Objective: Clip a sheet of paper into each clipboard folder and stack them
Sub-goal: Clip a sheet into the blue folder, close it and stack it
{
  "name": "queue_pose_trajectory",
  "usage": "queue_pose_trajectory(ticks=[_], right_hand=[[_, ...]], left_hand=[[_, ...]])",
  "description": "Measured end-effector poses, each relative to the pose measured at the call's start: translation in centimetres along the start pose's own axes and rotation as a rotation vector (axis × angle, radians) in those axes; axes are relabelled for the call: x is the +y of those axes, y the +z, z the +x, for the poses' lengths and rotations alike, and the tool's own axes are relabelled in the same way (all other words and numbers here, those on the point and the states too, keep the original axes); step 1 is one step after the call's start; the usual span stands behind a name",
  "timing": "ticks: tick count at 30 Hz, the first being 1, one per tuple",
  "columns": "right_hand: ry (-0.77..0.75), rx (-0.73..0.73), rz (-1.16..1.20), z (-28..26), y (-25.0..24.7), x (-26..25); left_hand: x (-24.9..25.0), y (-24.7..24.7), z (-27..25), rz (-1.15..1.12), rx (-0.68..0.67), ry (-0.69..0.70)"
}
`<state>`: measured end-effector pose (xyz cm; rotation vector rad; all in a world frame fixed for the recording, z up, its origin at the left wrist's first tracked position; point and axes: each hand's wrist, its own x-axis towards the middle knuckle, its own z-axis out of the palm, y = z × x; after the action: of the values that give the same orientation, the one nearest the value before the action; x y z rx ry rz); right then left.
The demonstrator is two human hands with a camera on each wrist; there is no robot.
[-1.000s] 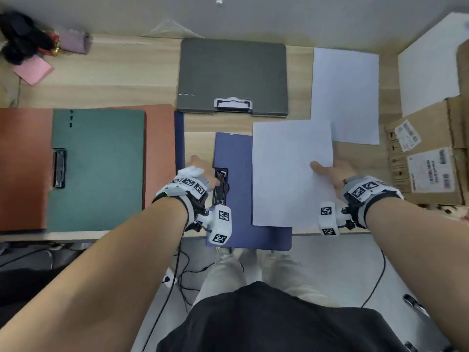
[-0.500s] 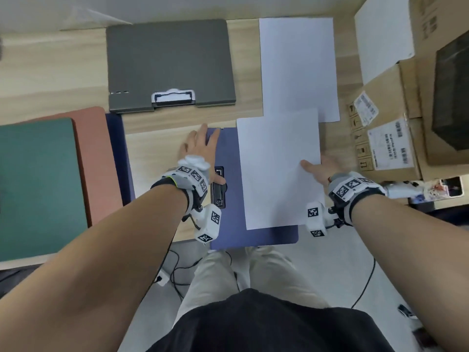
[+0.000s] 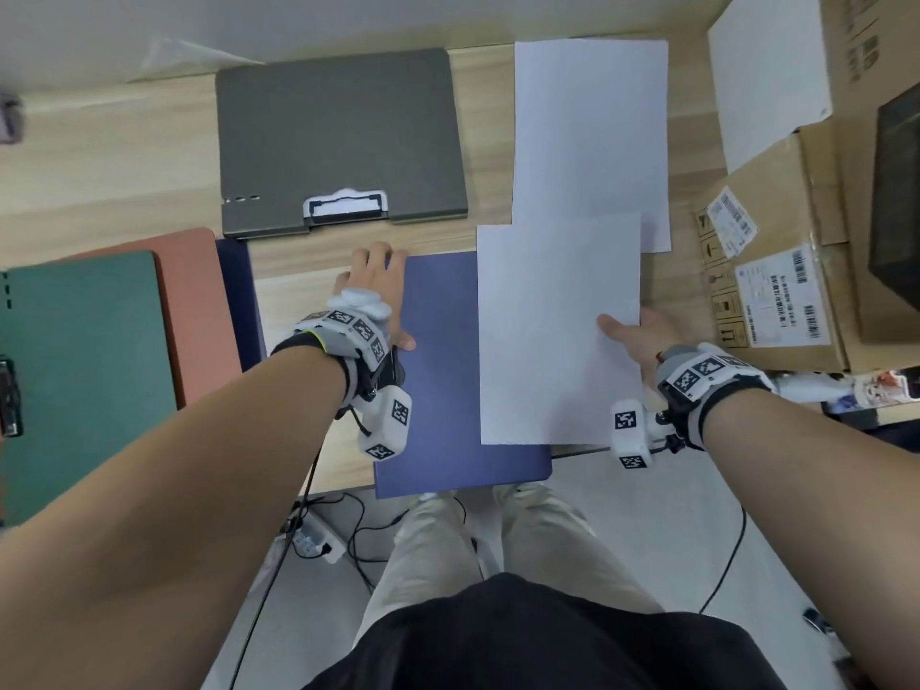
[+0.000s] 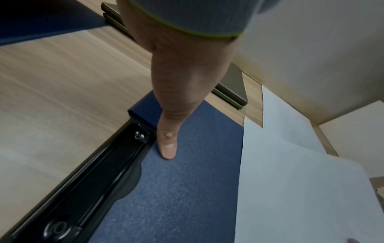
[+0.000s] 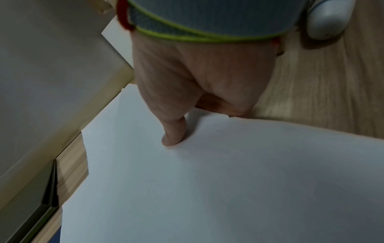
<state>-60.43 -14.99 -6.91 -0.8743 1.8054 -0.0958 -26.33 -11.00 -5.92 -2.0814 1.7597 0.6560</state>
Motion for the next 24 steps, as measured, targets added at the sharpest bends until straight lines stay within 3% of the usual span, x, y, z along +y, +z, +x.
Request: queue_pose_trajectory(ticks=[8, 11, 16, 18, 21, 24], right_hand=[[0.051, -0.04, 0.264, -0.7, 0.5, -1.4], [0.114, -0.046, 0.393, -0.8, 0.9, -2.3], [0.053, -0.223, 0.354, -1.6, 3.2, -3.9], [0.036, -0.27, 0.339, -2.0, 4.0, -4.7], [0.017, -0.251, 0.364, -2.2, 4.4, -5.4], [0.007, -0.28, 0.404, -2.6, 4.5, -5.9]], left_hand=[[-0.4, 0.5, 0.3, -0.147, 0.127, 0.03], [-0.9, 0.8, 0.5, -0.312, 0.156, 0.012], [-1.7, 0.8, 1.3, -0.534, 0.192, -0.014], [-1.2, 0.4, 1.6, -0.517, 0.17, -0.06], [-0.2, -0.3, 2.3, -0.317, 0.222, -0.066], [1.6, -2.4, 1.9, -0.344, 0.082, 0.013]])
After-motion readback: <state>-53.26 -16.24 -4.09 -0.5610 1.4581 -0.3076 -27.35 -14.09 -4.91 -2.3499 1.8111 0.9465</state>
